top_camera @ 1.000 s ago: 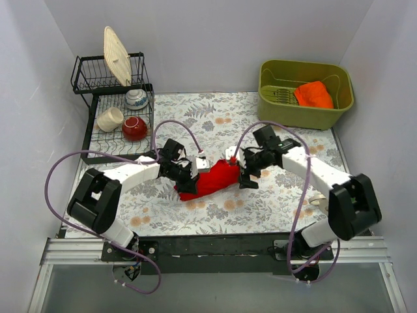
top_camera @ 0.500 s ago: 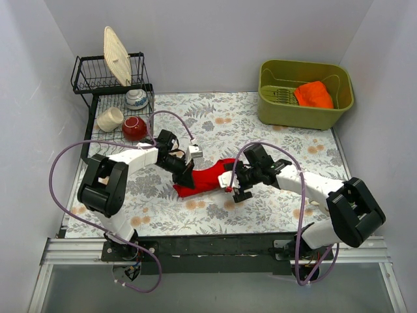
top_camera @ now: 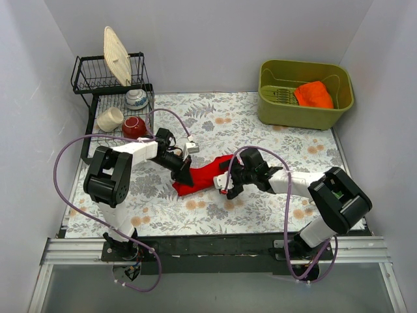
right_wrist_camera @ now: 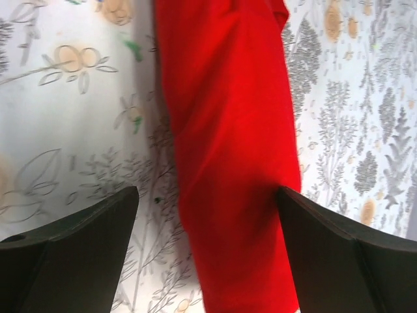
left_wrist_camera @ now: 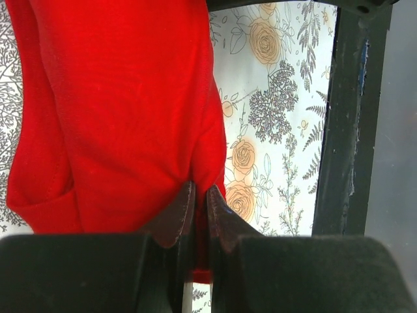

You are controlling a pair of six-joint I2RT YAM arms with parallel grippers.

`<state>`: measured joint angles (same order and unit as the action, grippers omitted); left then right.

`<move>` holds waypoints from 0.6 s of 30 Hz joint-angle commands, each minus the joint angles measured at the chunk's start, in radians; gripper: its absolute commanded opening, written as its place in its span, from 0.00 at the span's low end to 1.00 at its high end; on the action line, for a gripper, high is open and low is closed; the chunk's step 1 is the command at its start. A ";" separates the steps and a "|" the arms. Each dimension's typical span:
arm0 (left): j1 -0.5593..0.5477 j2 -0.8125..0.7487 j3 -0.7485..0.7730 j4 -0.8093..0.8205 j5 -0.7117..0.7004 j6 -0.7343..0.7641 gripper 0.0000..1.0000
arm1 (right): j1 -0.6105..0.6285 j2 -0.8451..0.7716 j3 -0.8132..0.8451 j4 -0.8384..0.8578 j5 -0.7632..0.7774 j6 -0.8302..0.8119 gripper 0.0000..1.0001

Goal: Roll the t-shirts
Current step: Roll the T-shirt to the center of the board.

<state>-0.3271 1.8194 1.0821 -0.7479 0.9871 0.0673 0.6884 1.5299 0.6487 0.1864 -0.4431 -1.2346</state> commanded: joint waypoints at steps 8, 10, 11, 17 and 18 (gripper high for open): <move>0.051 0.054 0.068 -0.085 0.018 0.086 0.00 | 0.011 0.173 0.032 0.210 0.096 -0.110 0.58; 0.057 0.057 0.071 -0.097 0.010 0.101 0.00 | 0.011 0.211 0.097 0.113 0.101 -0.138 0.36; 0.060 0.057 0.078 -0.105 0.004 0.111 0.00 | 0.011 0.222 0.123 0.075 0.101 -0.143 0.32; 0.069 -0.029 0.062 -0.067 -0.119 0.096 0.22 | -0.012 0.220 0.377 -0.459 0.018 -0.135 0.15; 0.069 -0.051 0.053 -0.026 -0.142 0.076 0.27 | -0.013 0.220 0.405 -0.532 -0.014 -0.158 0.15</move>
<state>-0.2661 1.8732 1.1419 -0.8307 0.9699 0.1547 0.6952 1.7634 0.9356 0.0635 -0.3981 -1.3495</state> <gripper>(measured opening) 0.192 0.252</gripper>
